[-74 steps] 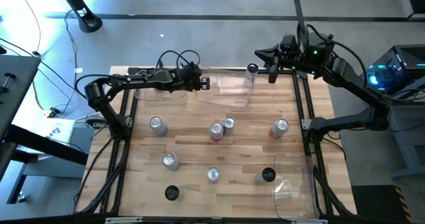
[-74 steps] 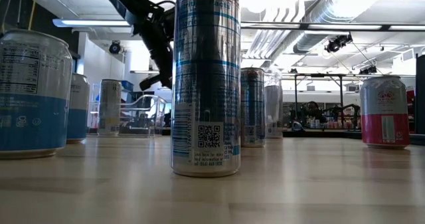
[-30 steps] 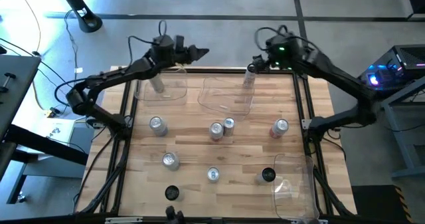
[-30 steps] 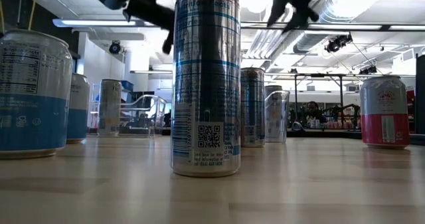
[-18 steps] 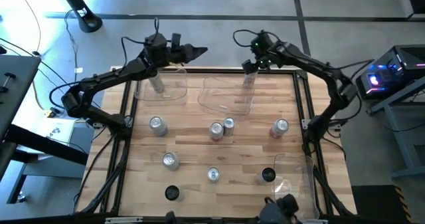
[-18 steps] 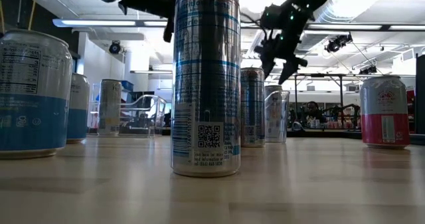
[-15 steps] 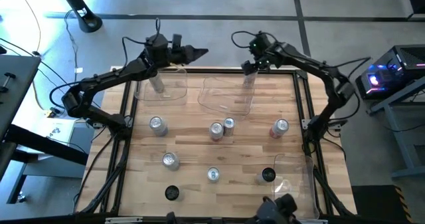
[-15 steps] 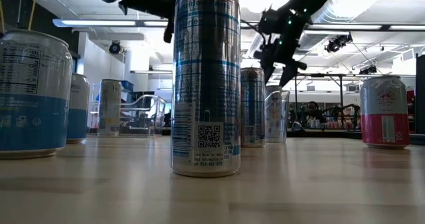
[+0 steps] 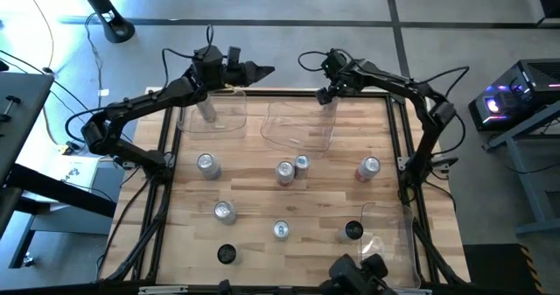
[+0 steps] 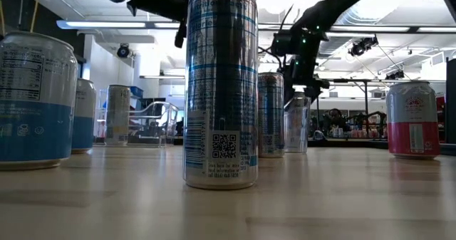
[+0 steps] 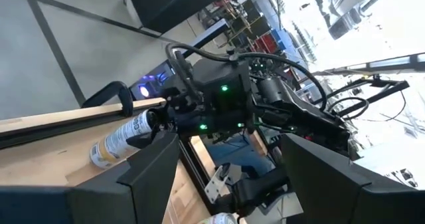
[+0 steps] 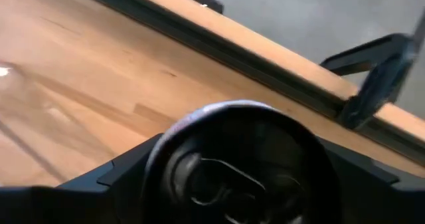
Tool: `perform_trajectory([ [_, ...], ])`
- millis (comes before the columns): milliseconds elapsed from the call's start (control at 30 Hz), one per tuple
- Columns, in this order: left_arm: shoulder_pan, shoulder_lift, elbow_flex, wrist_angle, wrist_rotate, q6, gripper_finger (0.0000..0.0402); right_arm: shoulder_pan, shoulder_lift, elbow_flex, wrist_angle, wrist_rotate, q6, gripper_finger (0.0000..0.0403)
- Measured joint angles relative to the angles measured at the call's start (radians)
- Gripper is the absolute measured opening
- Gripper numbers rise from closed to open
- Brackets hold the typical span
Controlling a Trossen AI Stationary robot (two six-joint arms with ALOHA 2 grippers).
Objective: Sort soda cans
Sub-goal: Put the top white-yellow soda can into the top left transparent bin
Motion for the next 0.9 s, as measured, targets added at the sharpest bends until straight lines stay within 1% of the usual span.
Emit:
perform_trajectory([
  [67, 0.000, 0.000, 0.000, 0.000, 0.000, 0.010, 0.0261, 0.000, -0.001, 0.000, 0.008, 0.038, 0.000, 0.0312],
  [133, 0.000, 0.000, 0.000, 0.000, -0.001, 0.026, 0.0261, 0.000, -0.005, 0.000, 0.031, 0.054, -0.010, 0.0283],
  [200, 0.000, 0.000, 0.000, -0.003, -0.001, 0.026, 0.0261, 0.000, -0.007, 0.000, 0.037, 0.055, -0.018, 0.0244],
  [233, 0.003, 0.000, 0.000, -0.004, -0.001, 0.028, 0.0261, 0.000, -0.007, 0.000, 0.034, 0.053, -0.019, 0.0239],
  [300, 0.006, 0.000, 0.000, -0.002, 0.002, 0.038, 0.0261, -0.001, -0.008, 0.000, 0.017, 0.050, -0.033, 0.0239],
  [400, 0.035, -0.021, -0.001, 0.007, 0.046, 0.083, 0.0261, 0.004, -0.029, -0.002, -0.007, 0.075, -0.071, 0.0239],
  [500, 0.076, -0.072, -0.001, 0.021, 0.067, 0.141, 0.0261, 0.007, -0.095, -0.003, -0.004, 0.091, -0.105, 0.0239],
  [600, 0.099, -0.122, -0.001, 0.013, 0.050, 0.210, 0.0261, 0.001, -0.187, -0.002, 0.009, 0.086, -0.105, 0.0239],
  [700, 0.087, -0.154, 0.000, -0.054, 0.001, 0.306, 0.0261, 0.000, -0.282, -0.002, 0.043, 0.067, -0.092, 0.0239],
  [800, 0.048, -0.149, 0.000, -0.120, -0.031, 0.387, 0.0261, 0.009, -0.359, 0.000, 0.080, -0.022, -0.042, 0.0239],
  [900, -0.014, -0.126, 0.000, -0.160, -0.033, 0.464, 0.0262, 0.042, -0.394, 0.000, 0.115, -0.108, -0.001, 0.0239],
])
